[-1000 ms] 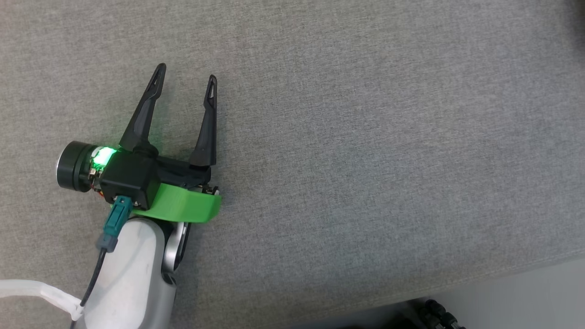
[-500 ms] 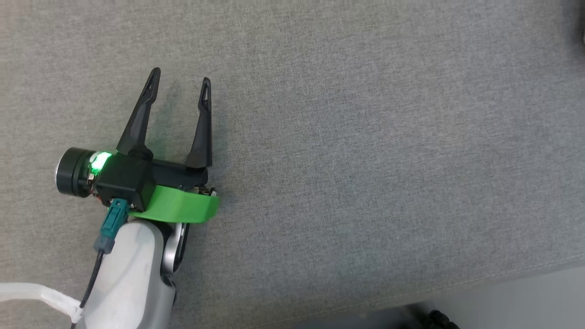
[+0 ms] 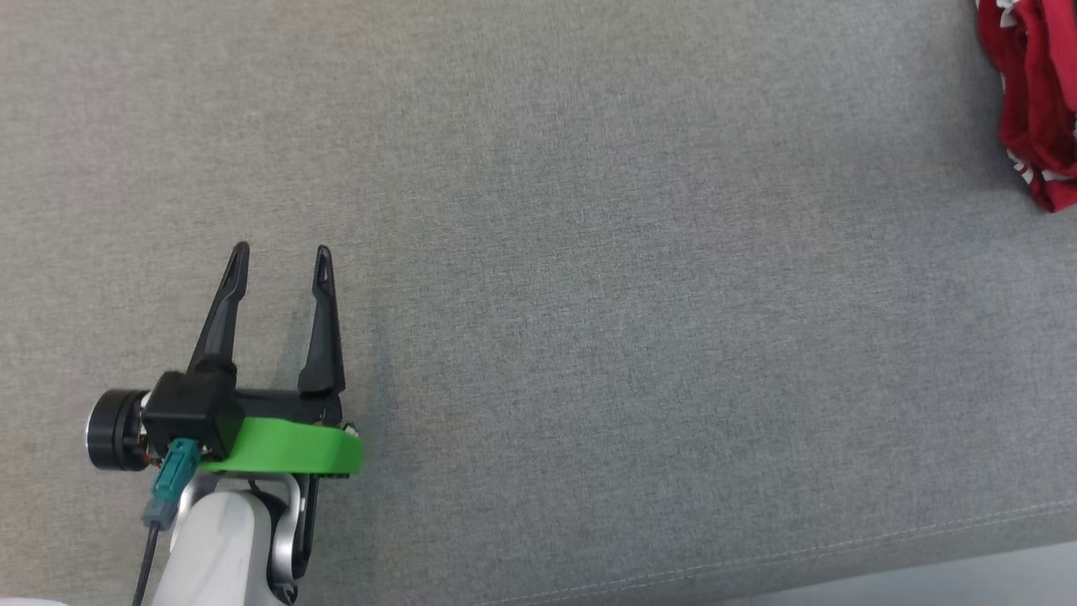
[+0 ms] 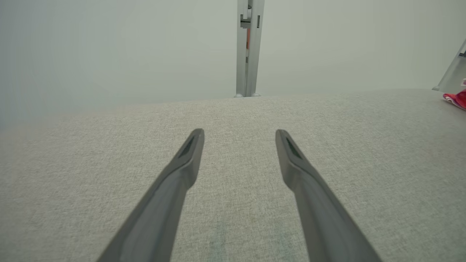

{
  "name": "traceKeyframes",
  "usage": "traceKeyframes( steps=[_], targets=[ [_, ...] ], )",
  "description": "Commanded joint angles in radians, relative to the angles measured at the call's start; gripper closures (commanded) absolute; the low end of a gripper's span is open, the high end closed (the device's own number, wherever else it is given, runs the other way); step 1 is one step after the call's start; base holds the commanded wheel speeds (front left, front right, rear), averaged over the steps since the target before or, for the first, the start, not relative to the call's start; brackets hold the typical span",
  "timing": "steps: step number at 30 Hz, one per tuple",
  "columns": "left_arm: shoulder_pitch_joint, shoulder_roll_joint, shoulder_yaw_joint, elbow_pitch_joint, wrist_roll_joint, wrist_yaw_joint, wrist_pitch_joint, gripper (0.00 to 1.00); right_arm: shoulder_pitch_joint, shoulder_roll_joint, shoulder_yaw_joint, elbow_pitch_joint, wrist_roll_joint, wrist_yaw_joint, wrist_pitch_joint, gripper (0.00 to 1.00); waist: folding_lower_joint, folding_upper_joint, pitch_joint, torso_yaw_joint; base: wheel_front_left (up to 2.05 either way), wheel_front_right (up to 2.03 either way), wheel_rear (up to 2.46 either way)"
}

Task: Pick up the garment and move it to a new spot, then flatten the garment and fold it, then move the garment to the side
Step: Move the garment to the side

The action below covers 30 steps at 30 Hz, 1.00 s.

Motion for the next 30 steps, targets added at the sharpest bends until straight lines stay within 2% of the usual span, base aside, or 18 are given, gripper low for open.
traceKeyframes(
  steps=[1, 8, 21, 30],
  targets=[
    [0.028, 0.009, 0.011, 0.000, -0.009, 0.005, -0.006, 0.00, 0.031, 0.018, -0.008, -0.015, -0.001, -0.002, -0.010, 0.00, 0.0000, 0.0000, -0.088, 0.041, 0.00, 0.00, 0.00],
    [0.096, 0.014, 0.036, 0.008, -0.034, 0.009, -0.007, 0.00, 0.181, 0.107, -0.106, -0.148, -0.071, -0.002, -0.015, 0.00, 0.0000, 0.0000, -0.174, 0.066, 0.00, 0.00, 0.00],
    [0.162, 0.020, 0.052, 0.030, -0.048, 0.007, -0.007, 0.00, 0.606, 0.264, -0.396, -0.429, -0.220, -0.002, -0.015, 0.00, 0.0000, 0.0000, -0.277, 0.061, 0.00, 0.00, 0.00],
    [0.185, 0.028, 0.064, 0.057, -0.060, 0.000, -0.007, 0.00, 0.845, 0.346, -0.505, -0.547, -0.256, -0.002, -0.015, 0.00, 0.0000, 0.0000, -0.323, 0.049, 0.00, 0.00, 0.00]
  ],
)
